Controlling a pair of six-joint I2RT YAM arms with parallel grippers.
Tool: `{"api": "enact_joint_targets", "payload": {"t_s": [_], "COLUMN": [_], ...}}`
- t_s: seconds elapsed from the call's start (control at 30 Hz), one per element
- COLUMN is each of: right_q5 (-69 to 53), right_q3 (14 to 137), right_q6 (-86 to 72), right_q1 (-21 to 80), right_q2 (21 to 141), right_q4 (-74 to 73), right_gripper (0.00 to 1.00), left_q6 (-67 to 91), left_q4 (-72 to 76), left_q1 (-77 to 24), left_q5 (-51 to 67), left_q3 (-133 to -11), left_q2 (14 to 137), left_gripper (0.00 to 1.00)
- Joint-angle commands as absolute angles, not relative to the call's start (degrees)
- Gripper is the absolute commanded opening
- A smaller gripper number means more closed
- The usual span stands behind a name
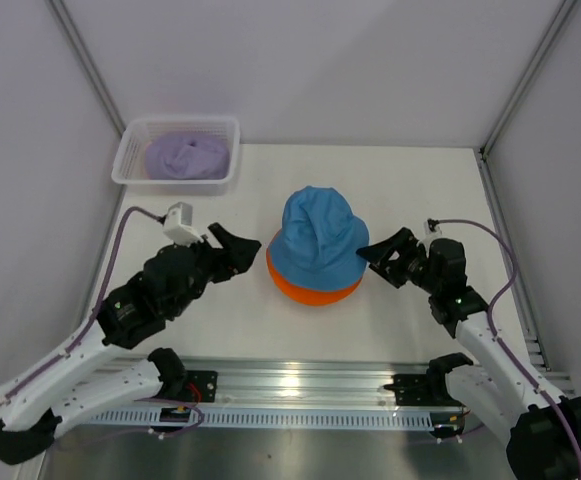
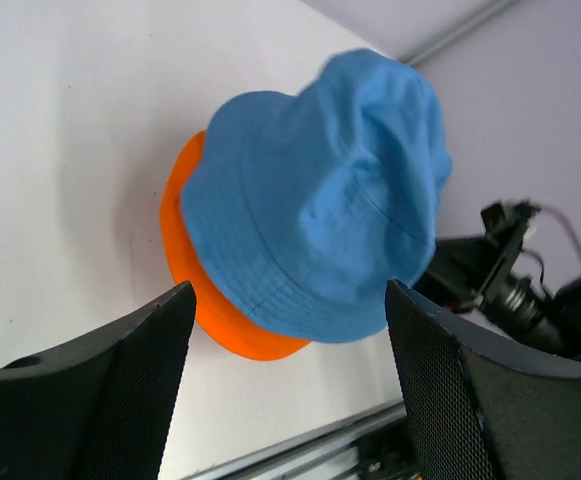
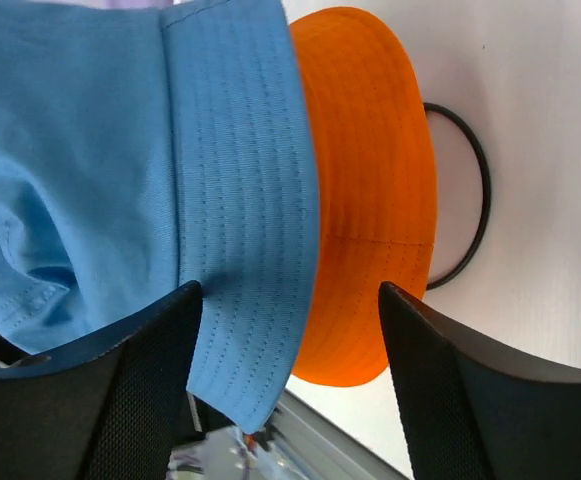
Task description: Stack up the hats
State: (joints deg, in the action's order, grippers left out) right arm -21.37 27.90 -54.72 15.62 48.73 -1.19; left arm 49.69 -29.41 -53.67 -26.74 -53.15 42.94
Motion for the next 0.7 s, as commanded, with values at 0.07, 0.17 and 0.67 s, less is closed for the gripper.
{"api": "enact_joint_targets", "payload": {"t_s": [0.07, 0.17, 0.67], "right_q5": [-18.37, -18.72, -18.37], "right_q3": [24.7, 24.26, 20.65], "right_q6": [-61.7, -61.52, -61.53], "right_q1": [16.08, 16.08, 17.23], "right_q2": [46.15, 46.05, 48.25], "right_q4": [12.56, 14.15, 20.93], "right_gripper": [0.65, 0.51, 0.06], "left_q6": [60.46, 62.31, 67.49], "left_q4": [-18.55, -13.02, 7.47], "left_q1": [-42.56, -38.68, -26.63], "left_q5": [-8.72, -3.72, 11.86], "left_q3": [-41.76, -38.15, -34.64], "left_q2": [39.73, 41.3, 57.83], "left_gripper": [0.78, 0.79, 0.73]}}
